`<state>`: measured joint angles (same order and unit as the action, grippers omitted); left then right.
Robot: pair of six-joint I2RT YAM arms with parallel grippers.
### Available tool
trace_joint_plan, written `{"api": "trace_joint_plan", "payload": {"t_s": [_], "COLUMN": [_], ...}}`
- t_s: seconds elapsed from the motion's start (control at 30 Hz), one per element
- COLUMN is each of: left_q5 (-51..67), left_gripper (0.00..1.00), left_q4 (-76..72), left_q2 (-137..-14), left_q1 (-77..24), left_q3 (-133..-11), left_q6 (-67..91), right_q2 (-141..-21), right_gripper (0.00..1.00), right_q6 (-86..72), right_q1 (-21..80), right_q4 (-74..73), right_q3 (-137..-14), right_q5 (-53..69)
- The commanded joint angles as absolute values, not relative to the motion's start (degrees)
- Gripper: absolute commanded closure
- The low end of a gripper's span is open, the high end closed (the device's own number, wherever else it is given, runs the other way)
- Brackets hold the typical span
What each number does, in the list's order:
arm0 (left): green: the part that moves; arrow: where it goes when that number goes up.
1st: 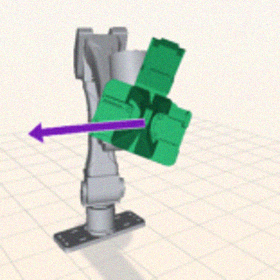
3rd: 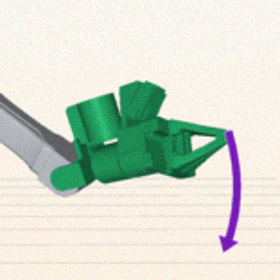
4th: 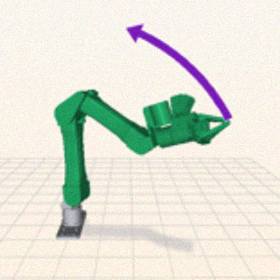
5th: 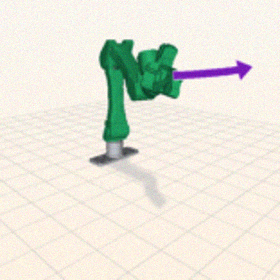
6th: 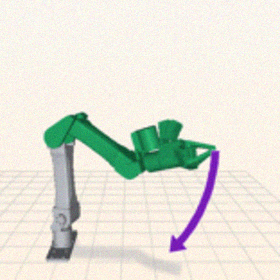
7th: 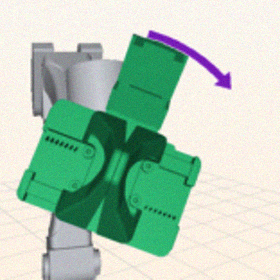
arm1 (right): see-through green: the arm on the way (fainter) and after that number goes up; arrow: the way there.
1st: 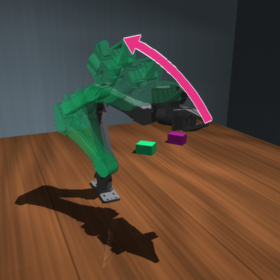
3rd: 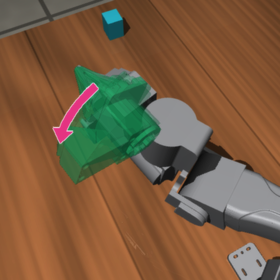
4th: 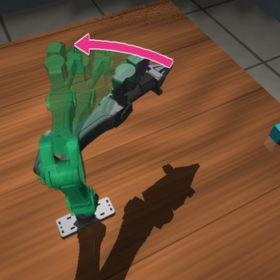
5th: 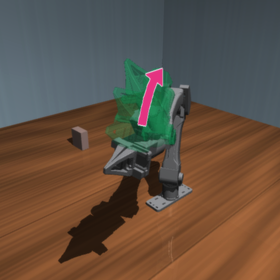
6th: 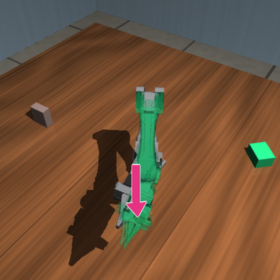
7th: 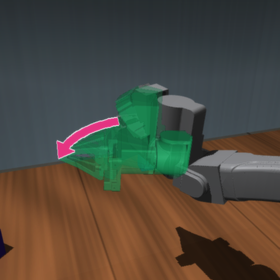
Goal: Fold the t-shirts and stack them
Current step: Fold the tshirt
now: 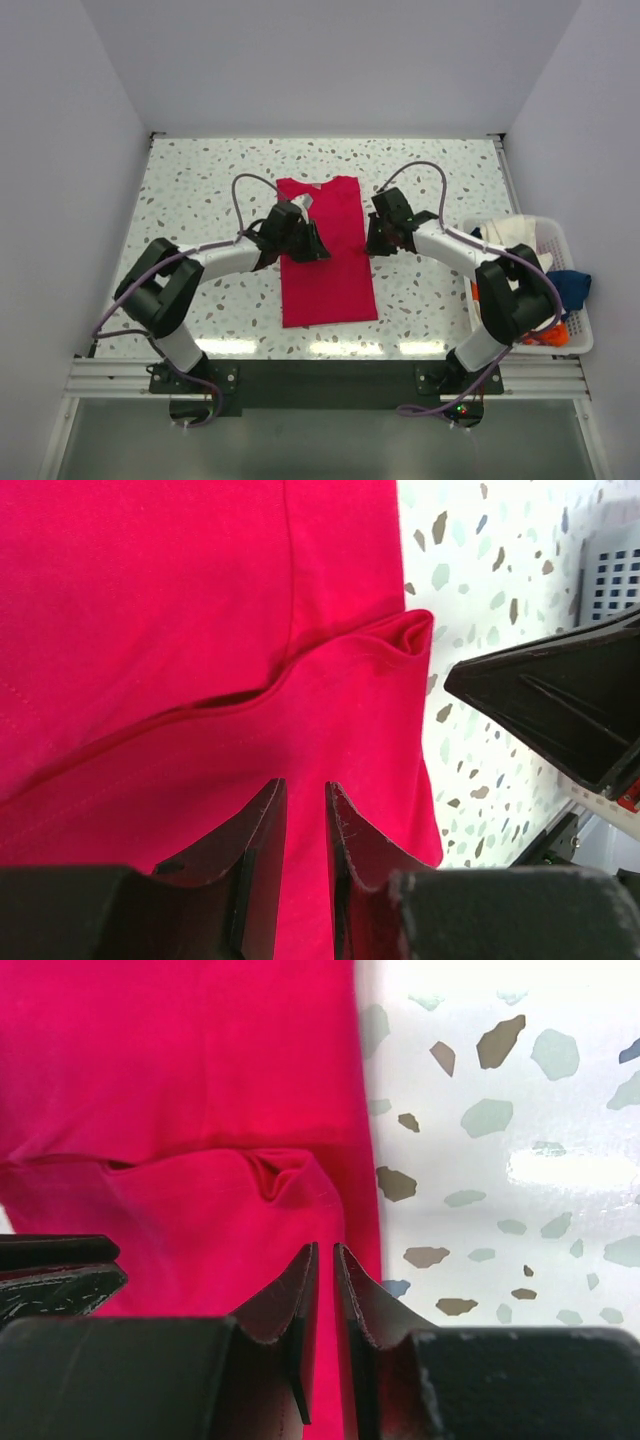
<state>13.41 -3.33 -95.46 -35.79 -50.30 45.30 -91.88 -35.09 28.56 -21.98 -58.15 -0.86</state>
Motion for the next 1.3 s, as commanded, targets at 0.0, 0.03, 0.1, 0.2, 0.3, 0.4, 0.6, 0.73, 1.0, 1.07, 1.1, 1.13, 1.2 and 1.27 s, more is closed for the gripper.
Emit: {"api": "trace_joint_plan", "payload": {"t_s": [0.0,0.03,0.1,0.2,0.3,0.4,0.6,0.73,1.0,1.07,1.1,1.13,1.2,1.27], "left_q5": [15.82,15.47,14.07,12.14,9.94,9.14,7.56,6.59,6.86,7.29,8.34,8.78,10.19,10.28], "left_gripper": [0.73,0.73,0.74,0.74,0.74,0.74,0.74,0.74,0.74,0.72,0.71,0.7,0.67,0.64], "left_q4": [-5.18,-5.19,-5.27,-4.75,-4.05,-3.08,-1.41,-0.18,-0.53,-0.53,-0.79,-0.97,-1.93,-1.15], "left_q2": [-98.69,-99.31,-101.15,-103.09,-104.76,-105.9,-106.79,-107.75,-107.49,-106.97,-106.27,-105.65,-103.02,-100.74], "left_q1": [-36.38,-36.39,-36.39,-36.39,-36.3,-36.21,-36.21,-36.04,-35.51,-35.25,-35.16,-35.07,-34.72,-34.63], "left_q3": [-53.52,-54.13,-54.75,-56.07,-58.0,-58.97,-60.29,-60.82,-60.29,-60.91,-61.26,-61.35,-61.35,-61.26], "left_q6": [43.59,43.51,43.51,43.24,42.98,42.89,42.8,42.28,41.75,41.14,40.52,40.26,39.64,39.2], "right_q2": [-92.72,-93.77,-94.39,-95.53,-97.2,-99.04,-102.3,-103.36,-103.54,-103.19,-102.92,-102.48,-100.64,-99.24], "right_gripper": [0.84,0.84,0.83,0.79,0.75,0.74,0.75,0.78,0.84,0.84,0.84,0.84,0.82,0.78], "right_q6": [-34.28,-34.02,-33.66,-33.14,-32.96,-32.52,-31.64,-31.55,-31.55,-31.55,-31.55,-31.55,-31.55,-31.29], "right_q1": [28.65,28.65,28.65,28.65,28.57,28.56,27.86,26.72,26.19,26.19,26.1,26.19,25.93,25.93], "right_q4": [-20.83,-20.92,-20.66,-20.65,-21.09,-21.27,-21.53,-21.36,-21.0,-21.27,-21.44,-21.53,-22.06,-23.02], "right_q3": [-60.46,-60.82,-61.52,-62.57,-63.98,-65.21,-66.09,-65.74,-64.78,-64.95,-64.95,-64.86,-64.78,-64.78], "right_q5": [-3.25,-3.16,-3.25,-3.86,-5.09,-5.71,-7.65,-8.08,-7.3,-7.21,-7.12,-6.95,-6.86,-6.77]}}
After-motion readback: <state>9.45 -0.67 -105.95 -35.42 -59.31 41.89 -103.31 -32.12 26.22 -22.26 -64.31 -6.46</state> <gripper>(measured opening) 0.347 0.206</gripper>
